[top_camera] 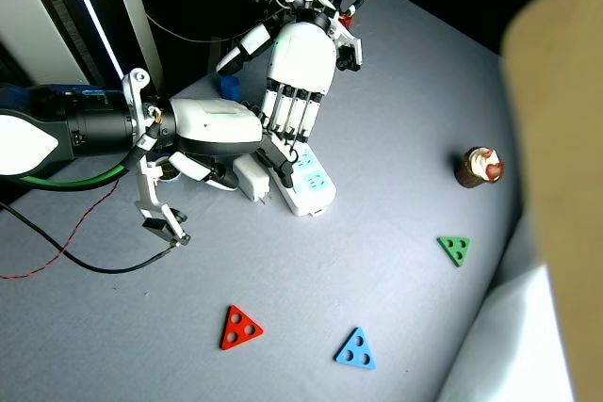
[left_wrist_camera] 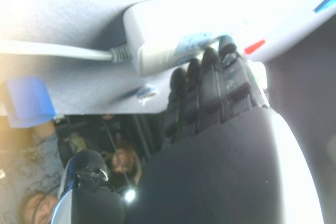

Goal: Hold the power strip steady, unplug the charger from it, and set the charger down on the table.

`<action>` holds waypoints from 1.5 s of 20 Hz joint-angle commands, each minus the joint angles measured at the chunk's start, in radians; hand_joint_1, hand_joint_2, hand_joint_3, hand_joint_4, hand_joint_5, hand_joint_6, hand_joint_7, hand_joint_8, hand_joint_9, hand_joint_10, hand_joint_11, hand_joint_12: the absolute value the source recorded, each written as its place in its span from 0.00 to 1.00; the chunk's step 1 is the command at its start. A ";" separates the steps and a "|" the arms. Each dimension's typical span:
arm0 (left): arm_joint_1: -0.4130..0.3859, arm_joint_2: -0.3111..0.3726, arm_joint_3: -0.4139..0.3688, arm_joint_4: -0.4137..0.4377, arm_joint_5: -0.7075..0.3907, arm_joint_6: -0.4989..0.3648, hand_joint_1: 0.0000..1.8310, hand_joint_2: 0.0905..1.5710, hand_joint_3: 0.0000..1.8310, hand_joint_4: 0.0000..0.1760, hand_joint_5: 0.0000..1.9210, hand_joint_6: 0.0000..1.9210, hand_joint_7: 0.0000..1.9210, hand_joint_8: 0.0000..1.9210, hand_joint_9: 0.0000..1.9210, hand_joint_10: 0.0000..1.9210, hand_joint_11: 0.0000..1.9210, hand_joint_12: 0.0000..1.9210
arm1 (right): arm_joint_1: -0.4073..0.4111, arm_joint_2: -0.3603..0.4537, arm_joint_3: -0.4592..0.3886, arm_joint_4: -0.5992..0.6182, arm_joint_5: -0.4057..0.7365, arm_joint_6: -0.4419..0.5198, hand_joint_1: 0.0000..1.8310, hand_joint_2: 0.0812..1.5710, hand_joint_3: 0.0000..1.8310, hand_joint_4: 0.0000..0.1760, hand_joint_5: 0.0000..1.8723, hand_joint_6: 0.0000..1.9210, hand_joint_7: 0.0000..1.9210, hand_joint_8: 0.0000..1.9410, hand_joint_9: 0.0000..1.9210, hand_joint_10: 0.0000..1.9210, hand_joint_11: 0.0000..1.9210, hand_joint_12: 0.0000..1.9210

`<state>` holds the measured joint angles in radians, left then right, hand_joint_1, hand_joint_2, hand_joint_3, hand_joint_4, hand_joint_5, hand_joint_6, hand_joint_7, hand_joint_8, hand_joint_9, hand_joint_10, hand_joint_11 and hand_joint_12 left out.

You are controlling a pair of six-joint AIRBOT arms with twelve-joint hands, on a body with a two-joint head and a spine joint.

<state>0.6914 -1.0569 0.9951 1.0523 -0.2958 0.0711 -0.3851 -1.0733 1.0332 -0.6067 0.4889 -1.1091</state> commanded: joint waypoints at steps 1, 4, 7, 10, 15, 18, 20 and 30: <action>-0.005 -0.004 0.002 -0.010 -0.025 -0.006 0.00 0.60 0.00 0.00 0.08 0.00 0.10 0.00 0.09 0.00 0.08 0.01 | 0.006 0.010 -0.009 0.024 0.109 -0.008 0.64 0.64 0.00 0.00 0.38 0.00 0.35 0.00 0.36 0.00 0.34 0.15; -0.010 -0.004 0.002 -0.010 -0.024 -0.007 0.00 0.60 0.00 0.00 0.08 0.00 0.10 0.00 0.09 0.00 0.08 0.01 | 0.009 0.013 -0.015 0.092 0.109 -0.006 0.59 0.63 0.00 0.00 0.32 0.00 0.32 0.00 0.32 0.00 0.31 0.14; -0.013 -0.004 0.001 -0.010 -0.023 -0.009 0.00 0.61 0.00 0.00 0.08 0.00 0.10 0.00 0.09 0.00 0.08 0.01 | 0.009 0.038 -0.040 0.185 0.109 0.035 0.54 0.62 0.00 0.00 0.25 0.00 0.27 0.00 0.28 0.00 0.27 0.13; -0.014 -0.004 0.001 -0.010 -0.023 -0.011 0.00 0.60 0.00 0.00 0.08 0.00 0.09 0.00 0.08 0.00 0.07 0.00 | 0.015 0.077 -0.070 0.237 0.113 0.084 0.47 0.62 0.00 0.00 0.19 0.00 0.21 0.00 0.23 0.00 0.24 0.12; -0.020 -0.002 0.000 -0.010 -0.023 -0.017 0.00 0.60 0.00 0.00 0.08 0.00 0.10 0.00 0.09 0.00 0.08 0.01 | 0.033 0.148 -0.109 0.377 0.113 0.202 0.41 0.63 0.00 0.00 0.14 0.00 0.15 0.00 0.17 0.00 0.18 0.10; -0.030 -0.001 0.000 -0.010 -0.024 -0.021 0.00 0.60 0.00 0.00 0.08 0.00 0.10 0.00 0.09 0.00 0.09 0.01 | 0.040 0.214 -0.151 0.413 0.125 0.287 0.38 0.61 0.00 0.00 0.11 0.00 0.14 0.00 0.16 0.00 0.18 0.10; -0.044 0.004 0.000 -0.010 -0.025 -0.022 0.00 0.60 0.00 0.00 0.08 0.00 0.10 0.00 0.09 0.00 0.09 0.01 | 0.040 0.258 -0.188 0.413 0.125 0.303 0.39 0.61 0.00 0.00 0.11 0.00 0.14 0.00 0.15 0.00 0.17 0.09; -0.160 0.070 0.006 0.029 -0.031 -0.085 0.00 0.60 0.00 0.00 0.09 0.00 0.11 0.00 0.10 0.00 0.09 0.01 | 0.084 0.440 -0.310 0.204 0.120 0.353 0.38 0.62 0.00 0.00 0.12 0.00 0.14 0.00 0.16 0.00 0.16 0.08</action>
<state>0.5381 -0.9871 0.9974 1.1057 -0.2687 -0.0204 -0.3141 -0.6407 0.7200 -0.4263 0.5014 -0.7593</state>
